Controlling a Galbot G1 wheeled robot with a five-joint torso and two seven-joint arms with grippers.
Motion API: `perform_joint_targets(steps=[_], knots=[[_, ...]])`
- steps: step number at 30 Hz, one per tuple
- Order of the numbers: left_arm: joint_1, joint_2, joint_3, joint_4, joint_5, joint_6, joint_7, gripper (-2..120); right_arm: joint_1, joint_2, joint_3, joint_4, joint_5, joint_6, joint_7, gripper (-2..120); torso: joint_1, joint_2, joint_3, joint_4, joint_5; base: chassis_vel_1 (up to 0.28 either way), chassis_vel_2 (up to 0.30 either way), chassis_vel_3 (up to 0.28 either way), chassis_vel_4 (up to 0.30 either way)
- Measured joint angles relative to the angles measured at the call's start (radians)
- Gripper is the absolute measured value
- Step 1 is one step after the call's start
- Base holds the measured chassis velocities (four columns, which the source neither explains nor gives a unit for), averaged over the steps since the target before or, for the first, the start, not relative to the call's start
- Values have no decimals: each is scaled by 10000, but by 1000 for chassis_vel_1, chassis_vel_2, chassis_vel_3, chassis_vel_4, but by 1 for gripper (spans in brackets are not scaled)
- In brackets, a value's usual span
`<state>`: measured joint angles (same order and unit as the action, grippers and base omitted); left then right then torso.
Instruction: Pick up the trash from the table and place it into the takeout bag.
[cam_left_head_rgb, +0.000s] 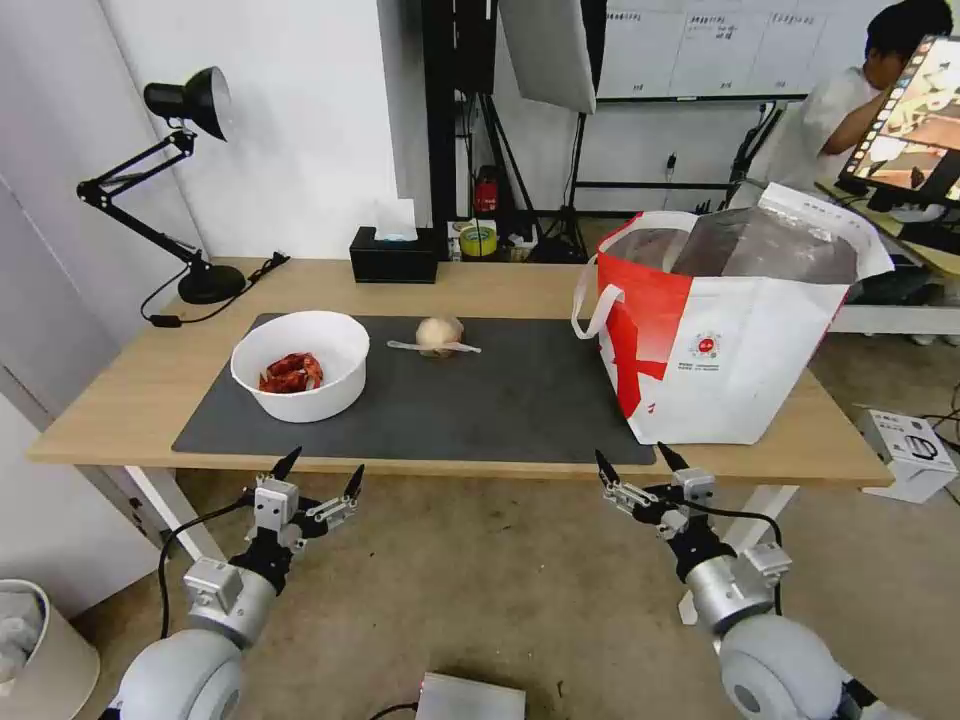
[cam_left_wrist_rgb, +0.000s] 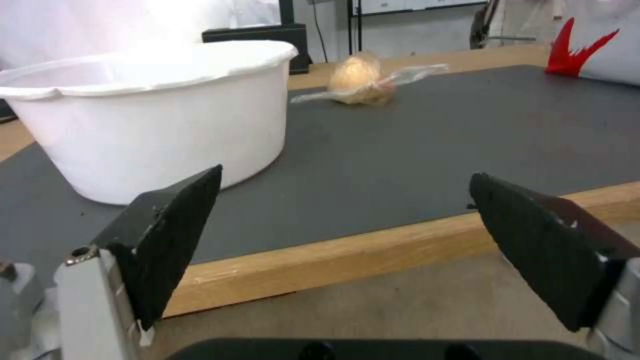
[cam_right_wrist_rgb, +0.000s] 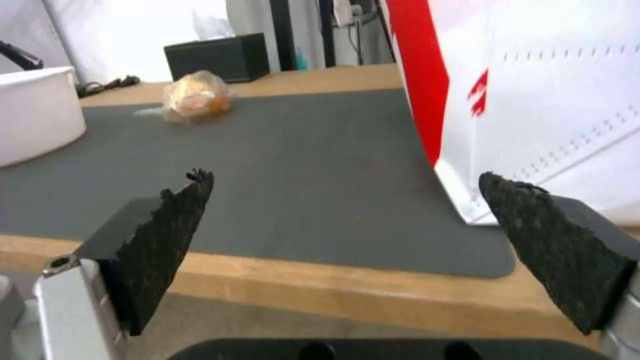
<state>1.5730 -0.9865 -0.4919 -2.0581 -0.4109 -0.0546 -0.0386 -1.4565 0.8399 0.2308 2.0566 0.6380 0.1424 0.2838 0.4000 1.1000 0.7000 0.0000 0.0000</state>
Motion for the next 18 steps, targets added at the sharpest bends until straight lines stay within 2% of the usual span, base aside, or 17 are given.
perform_joint_targets(steps=[13,18], knots=[[58,46,-2,18,108,9,-67,100,190,56,-161,5,-23,-32,36,100,0,0,1,-1,-1,0,0,0,0],[56,-4,20,40,107,0,-68,100,878,19,-416,-119,269,-164,-182,100,0,0,0,-1,0,0,0,0,0]])
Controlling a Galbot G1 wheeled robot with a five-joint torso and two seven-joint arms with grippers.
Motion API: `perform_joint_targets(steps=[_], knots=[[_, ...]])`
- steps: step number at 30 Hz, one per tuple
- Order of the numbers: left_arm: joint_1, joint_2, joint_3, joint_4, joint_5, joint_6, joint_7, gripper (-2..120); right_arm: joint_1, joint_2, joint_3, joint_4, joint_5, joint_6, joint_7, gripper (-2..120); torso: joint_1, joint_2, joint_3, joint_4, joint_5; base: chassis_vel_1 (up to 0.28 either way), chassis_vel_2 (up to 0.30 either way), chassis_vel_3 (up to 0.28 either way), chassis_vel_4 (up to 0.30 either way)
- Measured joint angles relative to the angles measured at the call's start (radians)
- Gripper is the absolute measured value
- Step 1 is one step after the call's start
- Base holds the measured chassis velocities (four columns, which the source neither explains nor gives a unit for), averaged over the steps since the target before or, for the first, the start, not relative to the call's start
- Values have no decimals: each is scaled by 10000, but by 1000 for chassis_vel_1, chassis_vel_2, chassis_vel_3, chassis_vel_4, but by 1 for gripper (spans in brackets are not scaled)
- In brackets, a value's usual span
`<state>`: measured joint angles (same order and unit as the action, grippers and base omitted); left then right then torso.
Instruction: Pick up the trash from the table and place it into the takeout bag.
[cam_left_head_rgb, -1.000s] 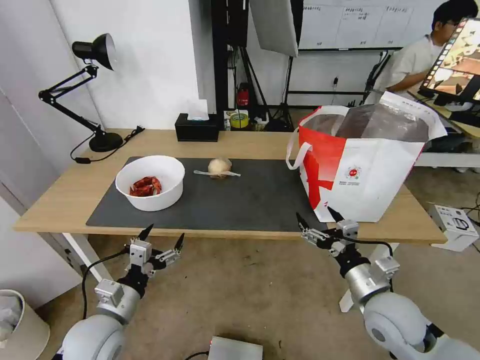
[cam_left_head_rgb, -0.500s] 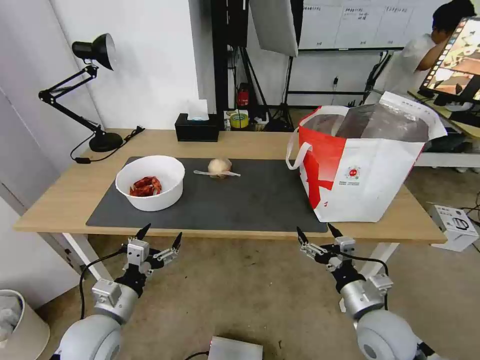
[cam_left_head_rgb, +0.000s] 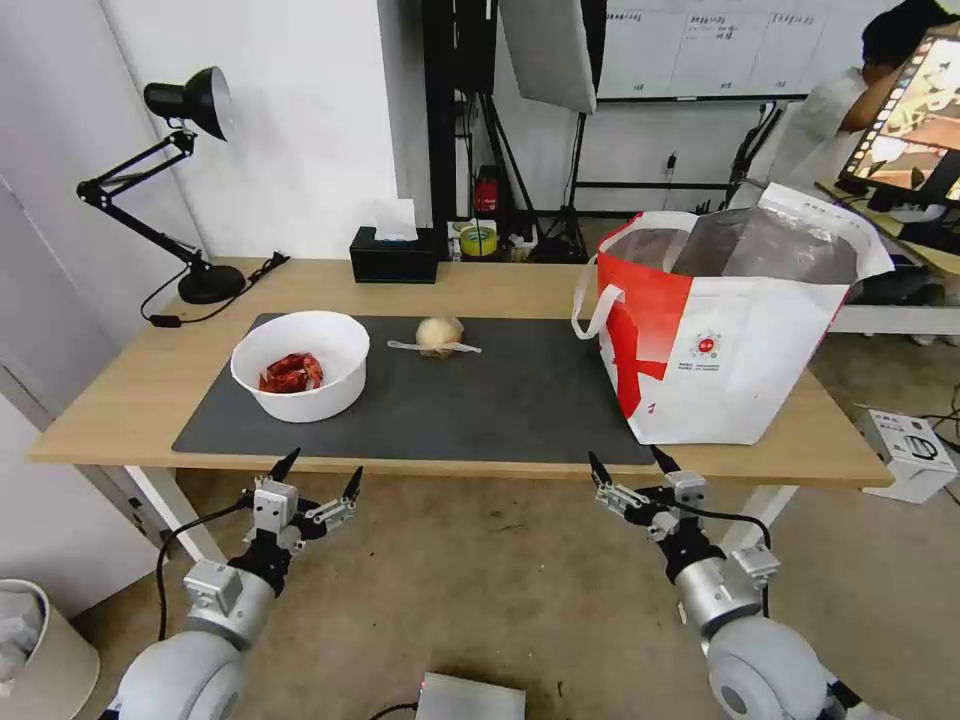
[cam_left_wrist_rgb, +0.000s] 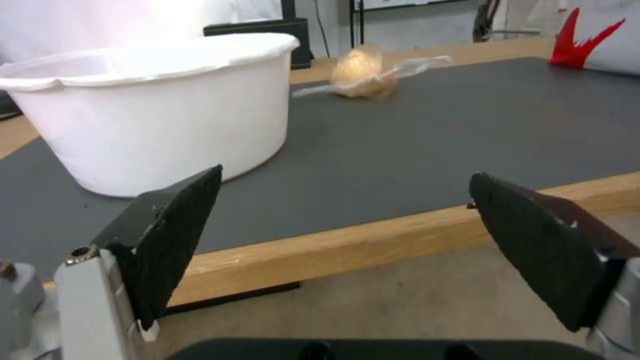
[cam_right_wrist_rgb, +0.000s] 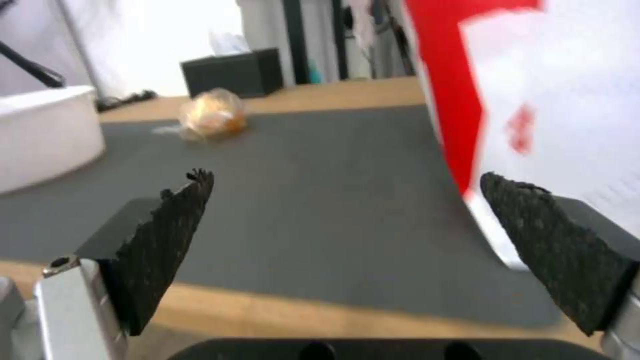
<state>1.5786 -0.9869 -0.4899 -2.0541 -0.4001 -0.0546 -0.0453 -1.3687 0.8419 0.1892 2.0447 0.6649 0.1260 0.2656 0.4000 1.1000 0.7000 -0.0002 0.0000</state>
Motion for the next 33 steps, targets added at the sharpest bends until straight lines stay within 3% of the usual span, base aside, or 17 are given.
perform_joint_targets(steps=[4,9,10,15,18,19,22,23,26,33], knots=[[15,0,-54,-49,-1,-4,-9,100,887,-39,-482,-203,505,-177,-291,100,0,0,1,0,0,0,0,0,0],[136,32,-208,-140,-1,-10,-17,100,3052,202,-1810,-806,1186,-591,-598,100,0,0,2,3,-1,0,0,0,0],[197,32,-274,-176,-2,-12,-18,100,4008,372,-2483,-1203,1338,-737,-657,100,2,-1,2,3,-1,0,0,0,0],[295,20,-350,-236,2,-23,-18,100,5551,812,-3602,-2085,1519,-911,-651,100,2,-1,2,2,0,0,0,0,0],[335,-7,-397,-267,3,-32,-23,100,7869,1535,-4945,-3590,1899,-1420,-680,100,2,-1,2,5,-4,0,0,0,0],[335,-7,-397,-267,3,-32,-23,100,7869,1535,-4945,-3590,1899,-1420,-680,100,2,-1,2,5,-4,0,0,0,0],[356,-37,-443,-268,3,-38,-25,100,9711,2355,-6065,-5488,2250,-1688,-935,100,2,-1,2,3,-3,0,0,0,0],[356,-37,-443,-268,3,-38,-25,100,9711,2355,-6065,-5488,2250,-1688,-935,100,2,-1,2,3,-3,0,0,0,0],[366,-77,-492,-232,0,-67,-24,100,10932,3302,-6592,-7277,2512,-1808,-1061,100,3,-1,2,5,-2,0,0,0,0],[360,-130,-493,-131,-2,-199,-18,100,12045,4764,-6713,-9577,2703,-2347,-1263,100,3,-2,2,2,-2,0,0,0,0]])
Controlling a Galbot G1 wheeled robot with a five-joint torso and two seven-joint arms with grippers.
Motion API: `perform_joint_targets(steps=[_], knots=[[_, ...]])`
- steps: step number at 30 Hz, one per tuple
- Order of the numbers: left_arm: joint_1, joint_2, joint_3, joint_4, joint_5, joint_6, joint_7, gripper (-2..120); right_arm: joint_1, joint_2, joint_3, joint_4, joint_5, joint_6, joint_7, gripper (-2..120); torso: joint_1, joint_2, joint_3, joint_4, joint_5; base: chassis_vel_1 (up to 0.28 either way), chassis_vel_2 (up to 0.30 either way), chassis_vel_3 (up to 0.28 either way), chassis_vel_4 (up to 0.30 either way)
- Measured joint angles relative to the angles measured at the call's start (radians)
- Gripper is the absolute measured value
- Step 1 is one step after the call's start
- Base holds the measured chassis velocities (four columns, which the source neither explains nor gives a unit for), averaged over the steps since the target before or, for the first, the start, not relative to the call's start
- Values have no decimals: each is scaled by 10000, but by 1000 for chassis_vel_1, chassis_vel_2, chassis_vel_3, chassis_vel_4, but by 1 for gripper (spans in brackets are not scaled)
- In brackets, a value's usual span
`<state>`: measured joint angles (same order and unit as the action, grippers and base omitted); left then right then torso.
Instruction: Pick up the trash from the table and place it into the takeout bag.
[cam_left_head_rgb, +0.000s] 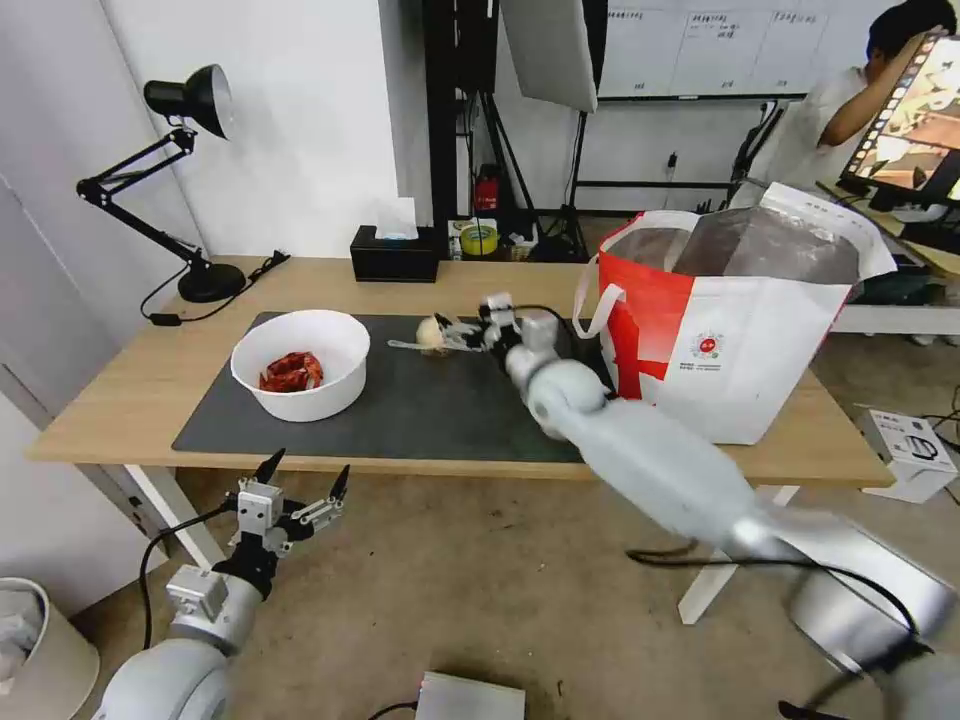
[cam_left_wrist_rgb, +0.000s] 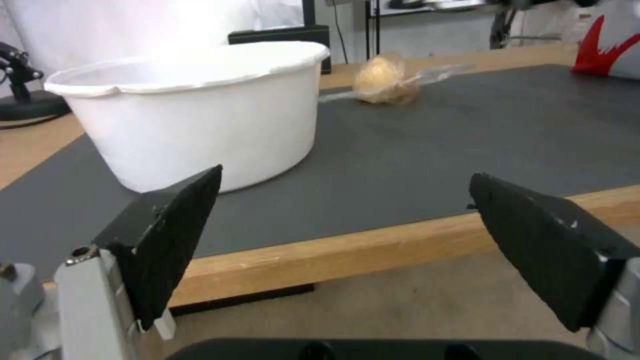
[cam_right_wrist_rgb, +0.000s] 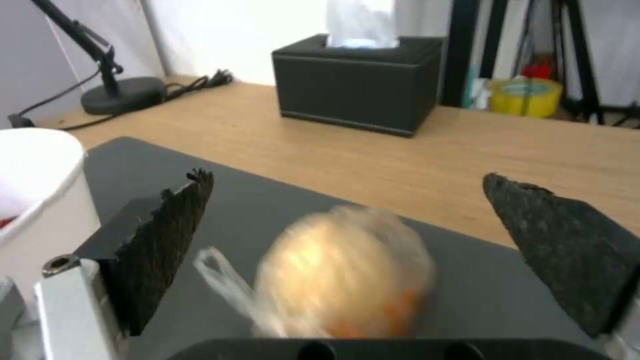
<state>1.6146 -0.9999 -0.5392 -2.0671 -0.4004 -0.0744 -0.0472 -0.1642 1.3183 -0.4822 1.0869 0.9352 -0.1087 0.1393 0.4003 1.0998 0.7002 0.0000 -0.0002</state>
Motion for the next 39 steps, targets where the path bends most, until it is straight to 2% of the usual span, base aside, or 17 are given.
perform_joint_targets(steps=[5,6,10,12,18,36,39], knots=[[-13,6,10,23,-3,-16,4,100,473,951,146,-1256,-29,-490,-132,100,0,0,0,3,0,0,0,0,0],[-13,65,27,65,-4,-34,9,100,659,1365,308,-1838,-129,-711,-199,100,-1,1,-1,2,-1,0,0,0,0],[-9,134,32,82,-4,-71,15,100,865,1889,586,-2617,-391,-1052,-217,100,-1,0,-1,1,0,0,0,0,0],[-8,101,37,61,-3,-93,21,100,1078,2537,1224,-3724,-1104,-1566,-359,100,-1,1,-2,2,0,0,0,0,0],[3,61,69,23,2,-122,33,100,1070,2603,1304,-4024,-1370,-1837,-700,100,-2,1,-2,-2,2,0,0,0,0],[118,-8,52,-152,41,-218,37,100,1052,2558,906,-4462,-1602,-1854,-1476,100,-3,2,-2,-1,2,0,0,0,0],[169,-17,19,-176,46,-265,40,100,1052,2558,810,-4499,-1601,-1840,-1594,96,-3,2,-2,0,3,0,0,0,0]])
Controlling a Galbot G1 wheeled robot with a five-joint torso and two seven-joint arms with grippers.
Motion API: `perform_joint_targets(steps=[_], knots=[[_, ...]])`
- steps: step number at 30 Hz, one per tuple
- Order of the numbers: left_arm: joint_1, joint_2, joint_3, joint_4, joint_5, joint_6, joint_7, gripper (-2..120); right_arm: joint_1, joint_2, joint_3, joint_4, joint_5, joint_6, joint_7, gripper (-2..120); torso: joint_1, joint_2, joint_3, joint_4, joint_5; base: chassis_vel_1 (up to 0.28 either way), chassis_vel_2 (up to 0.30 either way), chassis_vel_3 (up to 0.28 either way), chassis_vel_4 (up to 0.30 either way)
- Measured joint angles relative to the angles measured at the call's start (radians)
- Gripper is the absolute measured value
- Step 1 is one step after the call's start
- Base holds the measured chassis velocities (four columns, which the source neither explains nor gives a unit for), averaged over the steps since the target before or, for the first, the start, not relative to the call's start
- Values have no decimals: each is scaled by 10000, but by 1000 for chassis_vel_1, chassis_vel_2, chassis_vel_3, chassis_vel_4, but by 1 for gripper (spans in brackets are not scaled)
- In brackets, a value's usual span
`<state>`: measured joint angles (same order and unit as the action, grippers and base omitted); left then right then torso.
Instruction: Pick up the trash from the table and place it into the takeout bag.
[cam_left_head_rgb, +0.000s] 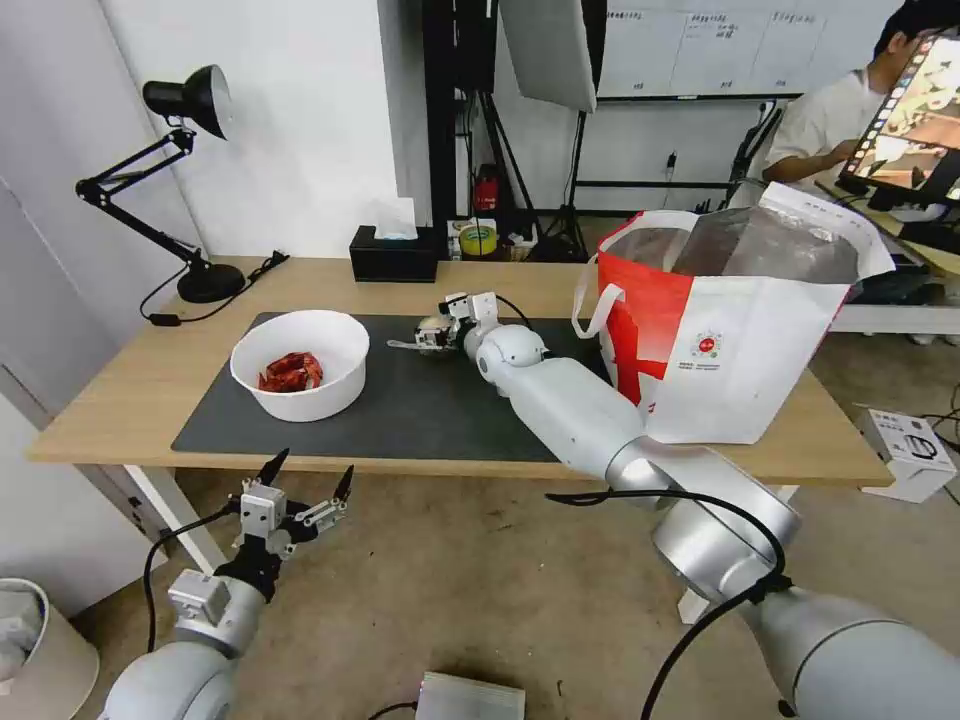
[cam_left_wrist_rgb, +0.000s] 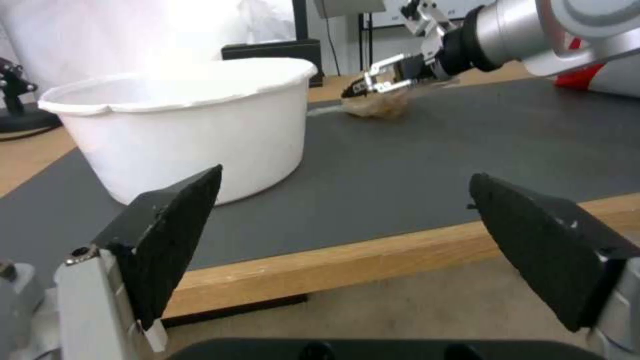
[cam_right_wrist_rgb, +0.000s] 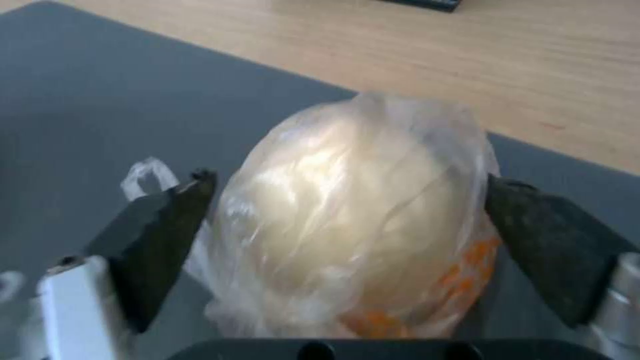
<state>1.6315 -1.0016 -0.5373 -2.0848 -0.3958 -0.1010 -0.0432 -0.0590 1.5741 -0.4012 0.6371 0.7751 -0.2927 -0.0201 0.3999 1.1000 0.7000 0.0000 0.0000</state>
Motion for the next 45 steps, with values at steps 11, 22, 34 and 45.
perform_joint_targets(steps=[11,22,34,45], knots=[[178,-67,-75,-76,54,-81,5,100,-14,-17,-121,-69,18,73,-50,59,1,0,0,0,0,0,0,0,0],[264,-110,-95,-108,114,-141,5,100,-383,-344,240,881,146,108,490,18,1,-1,1,1,0,0,0,0,0],[310,-140,-58,-220,115,-182,-4,100,-623,-3983,-31,8664,1920,-1058,3877,4,0,0,-1,-1,2,0,0,0,0],[156,-69,216,-337,111,-182,-28,100,-627,-7949,1988,12778,4037,-2336,5800,4,0,0,-1,-4,4,0,0,0,0]])
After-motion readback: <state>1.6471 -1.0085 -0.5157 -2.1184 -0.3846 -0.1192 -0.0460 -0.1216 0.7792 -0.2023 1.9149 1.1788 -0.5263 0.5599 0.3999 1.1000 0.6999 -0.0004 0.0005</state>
